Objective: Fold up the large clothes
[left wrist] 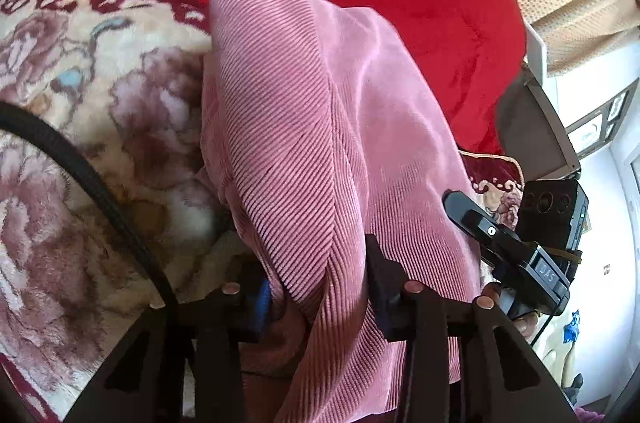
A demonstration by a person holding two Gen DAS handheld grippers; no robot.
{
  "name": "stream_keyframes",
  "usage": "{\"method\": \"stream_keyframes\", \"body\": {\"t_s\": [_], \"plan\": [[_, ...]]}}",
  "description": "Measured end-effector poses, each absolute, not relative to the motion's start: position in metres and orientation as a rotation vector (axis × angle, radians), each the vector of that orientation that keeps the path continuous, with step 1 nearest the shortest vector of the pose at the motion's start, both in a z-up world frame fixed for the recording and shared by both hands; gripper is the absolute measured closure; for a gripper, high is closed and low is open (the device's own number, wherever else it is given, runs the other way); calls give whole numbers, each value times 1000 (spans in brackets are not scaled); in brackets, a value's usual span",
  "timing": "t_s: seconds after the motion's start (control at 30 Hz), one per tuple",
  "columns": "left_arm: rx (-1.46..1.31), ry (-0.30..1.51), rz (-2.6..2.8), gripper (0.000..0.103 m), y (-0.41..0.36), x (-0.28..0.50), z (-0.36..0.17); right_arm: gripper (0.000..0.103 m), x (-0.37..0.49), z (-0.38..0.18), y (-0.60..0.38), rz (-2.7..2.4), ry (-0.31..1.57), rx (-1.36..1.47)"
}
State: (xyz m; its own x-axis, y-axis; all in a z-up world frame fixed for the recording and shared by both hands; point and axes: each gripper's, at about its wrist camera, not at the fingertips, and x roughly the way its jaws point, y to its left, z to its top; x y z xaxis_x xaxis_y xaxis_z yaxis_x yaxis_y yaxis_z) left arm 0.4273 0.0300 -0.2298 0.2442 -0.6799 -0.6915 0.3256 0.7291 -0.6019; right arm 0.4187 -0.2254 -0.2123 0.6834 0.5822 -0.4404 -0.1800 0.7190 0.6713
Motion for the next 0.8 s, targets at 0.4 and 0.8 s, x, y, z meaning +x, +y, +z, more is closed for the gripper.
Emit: {"method": "stream_keyframes", "body": {"t_s": [0.4,0.8], "plan": [[-284,1086,-834,64,-43,408,-203,52,364,-178,-282,361,576,612],[-184,1065,-905,64,-109,389,-175,52,303,-169,-347,272,491,623]]}}
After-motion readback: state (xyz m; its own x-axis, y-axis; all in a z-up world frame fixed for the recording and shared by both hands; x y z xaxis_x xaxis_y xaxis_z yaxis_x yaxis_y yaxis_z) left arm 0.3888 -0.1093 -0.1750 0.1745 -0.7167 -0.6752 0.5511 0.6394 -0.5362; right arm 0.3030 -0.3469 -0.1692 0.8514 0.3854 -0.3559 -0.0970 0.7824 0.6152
